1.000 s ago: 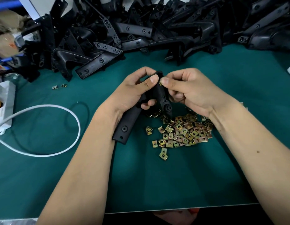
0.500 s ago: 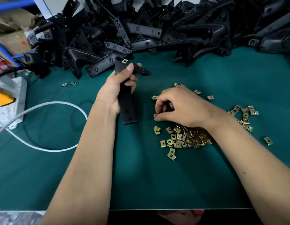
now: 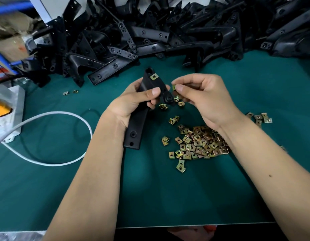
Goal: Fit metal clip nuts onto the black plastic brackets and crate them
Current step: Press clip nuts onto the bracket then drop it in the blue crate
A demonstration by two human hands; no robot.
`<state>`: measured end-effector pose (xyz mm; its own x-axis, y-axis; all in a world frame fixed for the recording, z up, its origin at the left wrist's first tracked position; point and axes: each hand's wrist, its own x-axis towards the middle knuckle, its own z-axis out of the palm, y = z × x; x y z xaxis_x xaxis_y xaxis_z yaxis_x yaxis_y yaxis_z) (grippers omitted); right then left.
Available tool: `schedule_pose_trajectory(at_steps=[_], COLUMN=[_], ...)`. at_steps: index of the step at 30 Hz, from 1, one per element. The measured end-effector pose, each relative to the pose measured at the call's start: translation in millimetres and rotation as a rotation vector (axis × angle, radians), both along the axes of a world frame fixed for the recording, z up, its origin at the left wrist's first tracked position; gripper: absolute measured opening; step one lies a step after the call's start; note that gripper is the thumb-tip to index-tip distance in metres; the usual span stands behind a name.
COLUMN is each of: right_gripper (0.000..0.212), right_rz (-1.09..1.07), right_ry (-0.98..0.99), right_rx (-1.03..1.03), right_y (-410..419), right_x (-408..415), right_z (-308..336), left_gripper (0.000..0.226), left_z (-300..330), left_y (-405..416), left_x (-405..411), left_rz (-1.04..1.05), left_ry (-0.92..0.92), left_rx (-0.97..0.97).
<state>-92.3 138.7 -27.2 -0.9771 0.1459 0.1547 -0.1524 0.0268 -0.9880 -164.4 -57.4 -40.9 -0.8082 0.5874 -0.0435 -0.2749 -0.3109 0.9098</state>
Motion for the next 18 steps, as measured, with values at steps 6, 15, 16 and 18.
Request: schedule_pose_trajectory(at_steps=[6,15,16,18], right_gripper=[0.019,0.017,0.018,0.020], right_rz=[0.047,0.042,0.043,0.055], right_ry=[-0.008,-0.074,-0.074,-0.074], right_rx=[-0.023,-0.127,-0.146,-0.148], right_y=[-4.3,-2.8,-1.9,-1.8], right_x=[1.7,-0.5,-0.7,-0.8], right_z=[0.5,2.1,2.5,2.7], left_gripper=[0.058,0.063,0.063,0.050], left_z=[0.5,2.8,2.5,1.6], left_y=[3.2,3.3,3.4,3.6], left_x=[1.6,2.4,2.3,1.2], left_rz=[-0.002,-0.034,-0.032,-0.025], left_ry=[-0.027,-0.035,-0.037,-0.039], left_rx=[-0.037,-0.031,-0.029,-0.044])
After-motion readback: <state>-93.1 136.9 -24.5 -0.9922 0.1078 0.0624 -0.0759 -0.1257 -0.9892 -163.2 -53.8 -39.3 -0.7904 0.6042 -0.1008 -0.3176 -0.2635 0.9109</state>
